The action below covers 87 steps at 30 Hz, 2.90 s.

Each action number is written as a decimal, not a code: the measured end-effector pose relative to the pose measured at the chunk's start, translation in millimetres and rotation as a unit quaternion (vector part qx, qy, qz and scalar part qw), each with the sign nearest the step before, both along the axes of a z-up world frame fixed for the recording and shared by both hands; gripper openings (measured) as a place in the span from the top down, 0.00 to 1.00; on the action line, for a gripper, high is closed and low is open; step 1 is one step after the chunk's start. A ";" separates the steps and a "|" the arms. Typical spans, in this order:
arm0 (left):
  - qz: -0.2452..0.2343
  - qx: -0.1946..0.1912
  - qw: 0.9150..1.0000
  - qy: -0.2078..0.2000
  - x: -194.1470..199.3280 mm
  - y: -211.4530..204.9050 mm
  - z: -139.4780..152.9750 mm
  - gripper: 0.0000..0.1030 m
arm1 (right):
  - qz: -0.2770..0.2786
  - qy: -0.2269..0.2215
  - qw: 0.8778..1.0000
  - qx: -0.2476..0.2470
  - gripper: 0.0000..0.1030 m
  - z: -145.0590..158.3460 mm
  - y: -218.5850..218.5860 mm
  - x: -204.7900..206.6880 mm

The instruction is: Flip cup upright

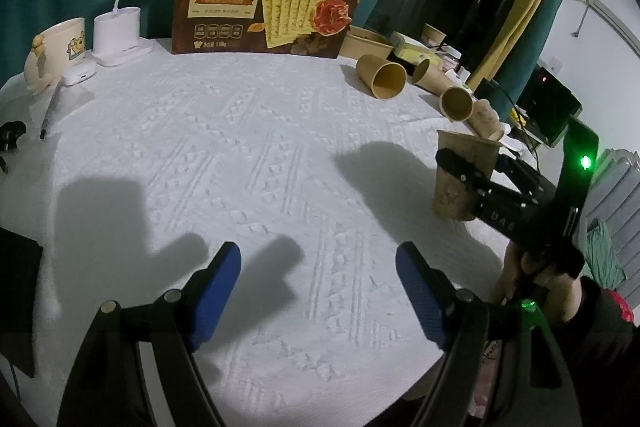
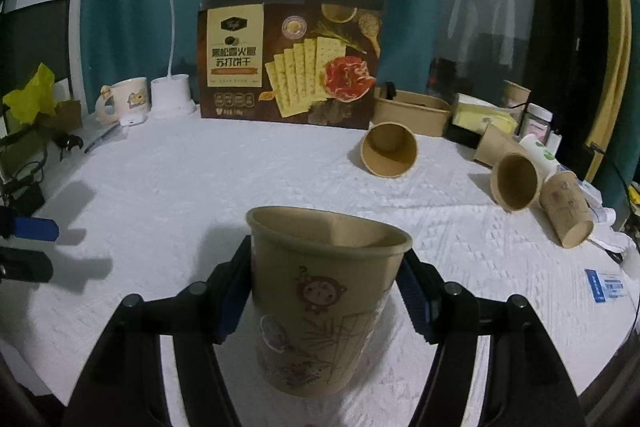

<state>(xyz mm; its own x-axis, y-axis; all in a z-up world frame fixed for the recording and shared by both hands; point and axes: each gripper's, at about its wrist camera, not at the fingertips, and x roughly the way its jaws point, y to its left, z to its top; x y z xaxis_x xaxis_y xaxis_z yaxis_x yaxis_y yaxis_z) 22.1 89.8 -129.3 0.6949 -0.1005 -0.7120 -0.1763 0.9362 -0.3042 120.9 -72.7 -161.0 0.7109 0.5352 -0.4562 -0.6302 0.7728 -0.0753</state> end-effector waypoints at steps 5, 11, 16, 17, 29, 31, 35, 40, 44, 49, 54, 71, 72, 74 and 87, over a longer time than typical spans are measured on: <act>-0.003 0.009 1.000 -0.001 0.5 -6.3 0.3 0.22 | -0.006 -0.018 1.000 0.015 0.38 -4.7 -12.2 -15.6; -0.001 0.018 1.000 -0.002 0.9 -11.4 0.3 0.22 | -0.013 -0.004 0.999 0.029 0.38 -9.3 -23.6 -27.3; -0.013 0.024 1.000 -0.001 0.3 -18.2 0.3 0.22 | -0.015 0.022 0.999 0.024 0.37 -16.8 -27.2 -32.6; -0.016 0.025 1.000 -0.002 -0.2 -20.1 0.9 0.22 | -0.016 0.025 0.999 0.025 0.37 -17.9 -27.5 -32.6; -0.037 0.050 0.998 -0.023 -10.8 -36.6 6.6 0.22 | -0.063 0.088 0.992 0.060 0.34 -28.3 -61.5 -55.0; -0.043 0.063 0.997 -0.028 -10.5 -40.5 7.9 0.22 | -0.073 0.103 0.990 0.069 0.34 -29.7 -69.6 -58.8; -0.055 0.087 0.994 -0.044 -13.9 -51.4 12.7 0.22 | -0.103 0.129 0.983 0.083 0.34 -32.6 -89.9 -71.0; -0.076 0.100 0.991 -0.048 -14.0 -63.8 16.2 0.22 | -0.135 0.141 0.977 0.087 0.34 -29.4 -112.0 -84.9; -0.093 0.120 0.987 -0.059 -14.4 -75.9 22.2 0.22 | -0.157 0.145 0.972 0.095 0.34 -21.7 -127.7 -94.1; -0.107 0.141 0.981 -0.082 -16.5 -89.6 35.8 0.22 | -0.181 0.140 0.968 0.102 0.34 -4.1 -145.5 -100.6; -0.119 0.156 0.975 -0.108 -15.0 -100.6 53.3 0.21 | -0.195 0.134 0.966 0.104 0.34 17.4 -161.2 -103.8; -0.111 0.156 0.948 -0.255 -34.5 -103.0 141.5 0.04 | -0.207 0.013 0.970 0.124 0.25 124.4 -193.1 -130.2; -0.103 0.163 0.945 -0.265 -37.8 -102.6 146.9 0.04 | -0.207 0.005 0.970 0.127 0.24 129.2 -193.5 -133.3; -0.088 0.181 0.938 -0.283 -43.4 -102.1 156.2 0.04 | -0.204 -0.012 0.970 0.134 0.22 139.6 -193.0 -139.3; -0.066 0.163 0.932 -0.316 -61.1 -66.5 171.6 0.03 | -0.172 -0.075 0.972 0.143 0.17 172.5 -157.5 -166.6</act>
<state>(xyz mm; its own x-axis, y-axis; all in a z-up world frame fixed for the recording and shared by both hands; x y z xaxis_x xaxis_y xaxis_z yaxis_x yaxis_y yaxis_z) -38.9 23.3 42.3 0.9829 -0.0638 -0.1727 0.0641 0.9979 -0.0038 -45.7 -230.2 11.5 0.9168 0.3448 -0.2013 -0.3301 0.9383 0.1034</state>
